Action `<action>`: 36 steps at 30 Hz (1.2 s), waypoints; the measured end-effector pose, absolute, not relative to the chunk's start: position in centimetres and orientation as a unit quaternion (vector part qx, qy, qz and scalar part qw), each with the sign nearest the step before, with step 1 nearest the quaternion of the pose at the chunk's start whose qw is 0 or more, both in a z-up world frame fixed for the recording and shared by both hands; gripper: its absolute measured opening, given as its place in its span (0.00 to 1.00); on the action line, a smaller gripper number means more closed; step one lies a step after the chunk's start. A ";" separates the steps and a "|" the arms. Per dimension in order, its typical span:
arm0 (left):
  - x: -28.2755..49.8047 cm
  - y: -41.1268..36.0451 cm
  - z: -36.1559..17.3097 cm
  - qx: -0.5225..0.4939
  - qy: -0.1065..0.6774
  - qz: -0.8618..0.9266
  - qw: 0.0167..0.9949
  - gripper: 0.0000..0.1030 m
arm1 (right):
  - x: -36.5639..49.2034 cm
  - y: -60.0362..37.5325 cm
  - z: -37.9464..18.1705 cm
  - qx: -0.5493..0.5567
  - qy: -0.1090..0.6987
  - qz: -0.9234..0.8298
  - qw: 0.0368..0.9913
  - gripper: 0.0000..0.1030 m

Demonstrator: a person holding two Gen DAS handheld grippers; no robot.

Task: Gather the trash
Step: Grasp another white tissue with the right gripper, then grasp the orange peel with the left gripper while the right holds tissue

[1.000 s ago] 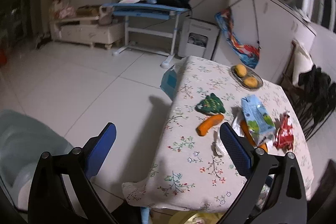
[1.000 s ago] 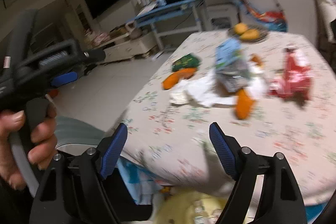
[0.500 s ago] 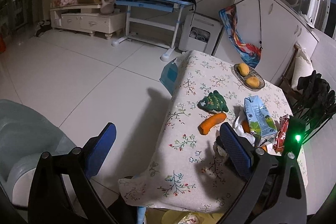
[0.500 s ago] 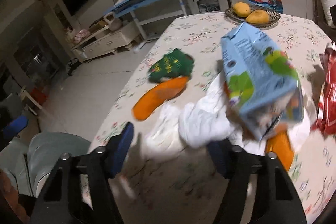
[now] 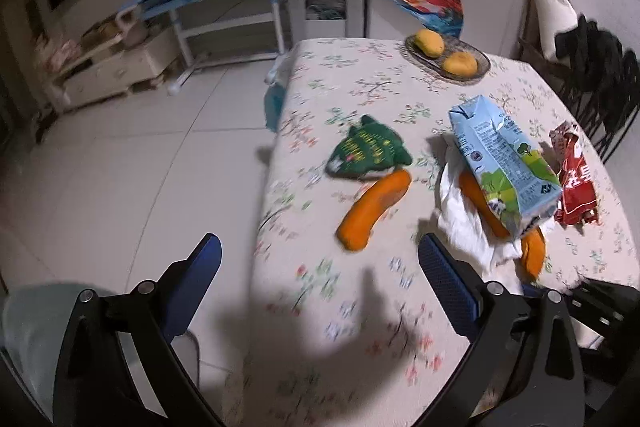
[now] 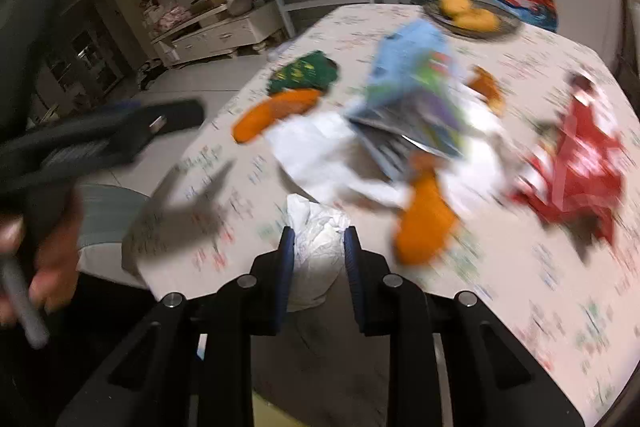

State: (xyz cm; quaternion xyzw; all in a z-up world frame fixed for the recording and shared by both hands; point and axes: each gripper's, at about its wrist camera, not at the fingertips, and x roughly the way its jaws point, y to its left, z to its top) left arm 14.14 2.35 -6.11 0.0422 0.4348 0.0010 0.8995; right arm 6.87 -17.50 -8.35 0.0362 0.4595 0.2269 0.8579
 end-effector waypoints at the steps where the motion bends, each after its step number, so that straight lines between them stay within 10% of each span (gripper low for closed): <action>1: 14.7 1.6 -6.4 0.054 0.434 -0.005 0.899 0.93 | 6.4 -18.5 -8.4 0.046 0.458 0.219 0.860 0.25; 13: 18.7 0.3 -9.6 0.062 0.470 -0.022 0.880 0.66 | 5.8 -21.7 -8.4 0.064 0.439 0.155 0.883 0.34; 18: 19.1 -0.2 -10.1 0.056 0.481 -0.054 0.873 0.18 | 5.5 -21.8 -8.4 0.066 0.436 0.150 0.885 0.37; 36: 9.3 1.8 -4.6 -0.025 0.397 -0.065 0.915 0.14 | 1.4 -22.8 -6.7 0.138 0.397 0.180 0.889 0.23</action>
